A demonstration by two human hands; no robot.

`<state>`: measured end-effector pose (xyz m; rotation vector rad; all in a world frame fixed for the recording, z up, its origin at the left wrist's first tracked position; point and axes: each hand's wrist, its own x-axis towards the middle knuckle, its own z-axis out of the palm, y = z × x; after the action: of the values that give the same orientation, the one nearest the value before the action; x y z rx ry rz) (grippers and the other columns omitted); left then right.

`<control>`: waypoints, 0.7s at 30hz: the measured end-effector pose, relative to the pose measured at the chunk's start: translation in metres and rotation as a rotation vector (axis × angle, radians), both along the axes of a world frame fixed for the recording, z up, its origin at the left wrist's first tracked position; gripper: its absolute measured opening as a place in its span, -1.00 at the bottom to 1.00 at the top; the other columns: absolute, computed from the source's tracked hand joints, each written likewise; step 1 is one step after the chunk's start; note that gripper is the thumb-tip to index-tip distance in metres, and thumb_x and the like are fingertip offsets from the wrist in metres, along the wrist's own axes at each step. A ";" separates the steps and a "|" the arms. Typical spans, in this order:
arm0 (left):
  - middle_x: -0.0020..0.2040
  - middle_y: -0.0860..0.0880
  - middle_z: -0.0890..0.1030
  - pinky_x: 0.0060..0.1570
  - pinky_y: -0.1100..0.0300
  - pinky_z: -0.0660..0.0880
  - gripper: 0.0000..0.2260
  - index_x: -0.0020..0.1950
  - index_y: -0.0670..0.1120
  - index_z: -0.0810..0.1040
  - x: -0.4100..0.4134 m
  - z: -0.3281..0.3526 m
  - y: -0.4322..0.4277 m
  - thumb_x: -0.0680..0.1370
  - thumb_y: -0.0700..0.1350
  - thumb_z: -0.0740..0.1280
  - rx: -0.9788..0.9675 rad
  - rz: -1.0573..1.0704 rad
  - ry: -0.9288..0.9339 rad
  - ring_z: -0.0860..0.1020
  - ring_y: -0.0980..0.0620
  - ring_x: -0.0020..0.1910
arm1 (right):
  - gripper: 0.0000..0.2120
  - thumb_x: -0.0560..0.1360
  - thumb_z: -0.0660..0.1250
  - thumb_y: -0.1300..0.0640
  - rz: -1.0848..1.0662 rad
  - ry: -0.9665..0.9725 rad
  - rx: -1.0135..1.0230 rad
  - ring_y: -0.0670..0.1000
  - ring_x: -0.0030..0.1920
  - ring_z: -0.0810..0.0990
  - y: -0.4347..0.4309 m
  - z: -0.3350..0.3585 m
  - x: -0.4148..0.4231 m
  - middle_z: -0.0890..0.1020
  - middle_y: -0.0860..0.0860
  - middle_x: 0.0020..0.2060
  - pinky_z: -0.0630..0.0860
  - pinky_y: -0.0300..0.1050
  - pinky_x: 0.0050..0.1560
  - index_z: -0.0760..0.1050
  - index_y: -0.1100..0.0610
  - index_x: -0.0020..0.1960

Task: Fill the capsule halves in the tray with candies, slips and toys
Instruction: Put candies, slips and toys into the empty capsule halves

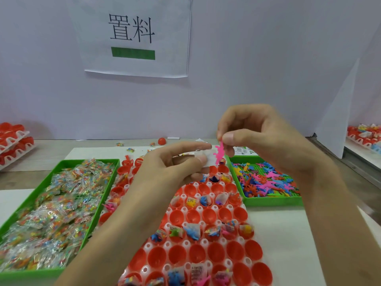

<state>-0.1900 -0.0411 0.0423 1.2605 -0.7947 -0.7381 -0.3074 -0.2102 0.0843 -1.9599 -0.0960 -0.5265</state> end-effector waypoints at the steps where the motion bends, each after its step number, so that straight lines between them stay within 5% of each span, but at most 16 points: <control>1: -0.16 -0.06 0.74 -0.08 0.28 0.61 -0.85 0.00 0.05 0.75 -0.001 0.001 0.000 0.50 -0.15 0.46 -0.015 0.006 0.017 0.70 0.05 -0.15 | -0.96 0.44 0.38 0.17 0.012 -0.017 0.029 -0.01 -0.30 0.60 0.002 -0.001 0.001 0.64 -0.02 -0.31 0.53 -0.21 -0.16 0.60 0.11 -0.14; 10: 0.08 -0.16 0.72 -0.16 0.32 0.60 -0.75 0.10 -0.11 0.73 0.000 0.007 0.003 0.45 -0.17 0.41 -0.142 -0.137 0.435 0.71 0.08 -0.12 | -0.93 0.39 0.40 0.24 -0.173 -0.168 -0.033 -0.08 -0.24 0.53 0.013 -0.010 0.017 0.59 -0.09 -0.28 0.47 -0.28 -0.15 0.55 0.10 -0.19; 16: -0.10 -0.13 0.75 -0.36 0.27 0.58 -0.76 -0.09 -0.11 0.77 0.000 0.017 -0.004 0.29 -0.20 0.44 -0.132 -0.126 0.716 0.71 0.02 -0.29 | -0.97 0.46 0.37 0.19 -0.201 -0.236 0.014 -0.10 -0.29 0.57 0.021 -0.014 0.027 0.59 -0.08 -0.28 0.51 -0.23 -0.18 0.54 0.09 -0.13; 21: 0.00 -0.16 0.73 -0.25 0.21 0.62 -0.79 -0.01 -0.19 0.76 0.004 0.013 0.004 0.39 -0.24 0.43 -0.188 -0.189 0.774 0.73 -0.05 -0.12 | -0.91 0.52 0.33 0.22 -0.239 -0.214 -0.065 -0.05 -0.25 0.58 0.023 -0.016 0.030 0.60 -0.13 -0.26 0.54 -0.22 -0.19 0.54 0.04 -0.11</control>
<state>-0.1863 -0.0374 0.0553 0.6423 -0.3295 -1.1727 -0.2777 -0.1870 0.0686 -1.9843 -0.0136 -0.8996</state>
